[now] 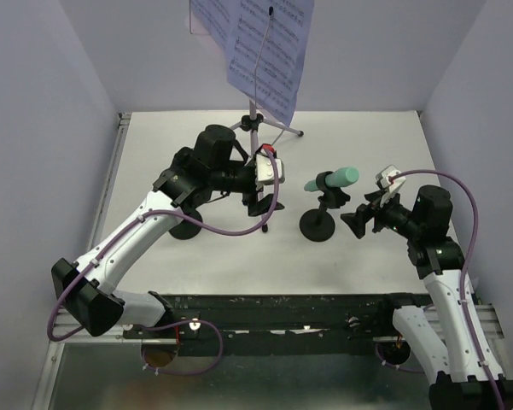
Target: Pack up the instrument practice props
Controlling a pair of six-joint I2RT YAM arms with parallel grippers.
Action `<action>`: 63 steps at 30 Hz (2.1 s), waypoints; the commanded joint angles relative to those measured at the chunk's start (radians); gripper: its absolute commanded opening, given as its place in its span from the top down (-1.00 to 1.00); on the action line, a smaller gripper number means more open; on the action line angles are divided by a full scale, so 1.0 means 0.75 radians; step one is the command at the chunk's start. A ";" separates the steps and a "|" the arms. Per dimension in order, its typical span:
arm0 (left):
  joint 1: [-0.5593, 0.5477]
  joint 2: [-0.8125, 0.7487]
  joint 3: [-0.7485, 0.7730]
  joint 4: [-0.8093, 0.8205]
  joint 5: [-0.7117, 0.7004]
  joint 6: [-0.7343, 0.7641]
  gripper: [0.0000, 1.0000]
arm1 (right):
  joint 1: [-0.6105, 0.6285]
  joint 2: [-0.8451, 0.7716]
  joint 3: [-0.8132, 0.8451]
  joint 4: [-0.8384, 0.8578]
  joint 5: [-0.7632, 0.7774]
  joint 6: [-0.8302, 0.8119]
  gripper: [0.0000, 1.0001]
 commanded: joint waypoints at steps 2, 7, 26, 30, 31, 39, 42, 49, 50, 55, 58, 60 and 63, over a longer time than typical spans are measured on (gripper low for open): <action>-0.017 0.033 0.054 0.017 -0.003 -0.021 -0.78 | 0.098 0.014 -0.057 0.244 0.052 0.061 -1.00; -0.017 0.039 0.060 0.015 -0.054 -0.059 -0.78 | 0.196 0.038 -0.123 0.385 0.158 0.138 -0.95; -0.017 0.096 0.113 -0.049 -0.119 -0.082 -0.79 | 0.321 0.159 -0.227 0.701 0.361 0.153 -0.45; -0.017 0.098 0.115 -0.053 -0.127 -0.068 -0.79 | 0.323 0.145 -0.225 0.650 0.349 0.118 -0.16; -0.017 0.094 0.111 -0.053 -0.129 -0.064 -0.78 | 0.319 0.139 -0.221 0.627 0.337 0.098 -0.07; -0.017 0.106 0.070 -0.024 -0.079 0.049 -0.79 | 0.321 0.081 -0.211 0.445 0.154 -0.152 0.94; -0.017 0.171 0.080 0.043 -0.036 0.084 -0.80 | 0.321 0.069 -0.219 0.437 0.138 -0.221 0.99; -0.017 0.429 0.205 0.164 0.056 0.080 -0.80 | 0.319 0.118 -0.111 0.333 0.018 -0.236 0.99; -0.019 0.456 0.209 0.217 0.075 0.057 -0.80 | 0.319 0.118 -0.088 0.310 -0.007 -0.220 0.99; -0.017 0.531 0.201 0.330 0.165 0.022 -0.77 | 0.319 0.104 -0.010 0.224 -0.077 -0.105 0.99; -0.017 0.552 0.166 0.383 0.240 0.002 -0.73 | 0.319 0.114 -0.004 0.212 -0.073 -0.072 0.99; -0.021 0.558 0.126 0.446 0.312 -0.027 -0.71 | 0.319 0.126 -0.002 0.210 -0.058 -0.056 0.99; -0.043 0.585 0.074 0.495 0.367 -0.059 -0.66 | 0.319 0.155 0.008 0.212 -0.024 -0.040 0.99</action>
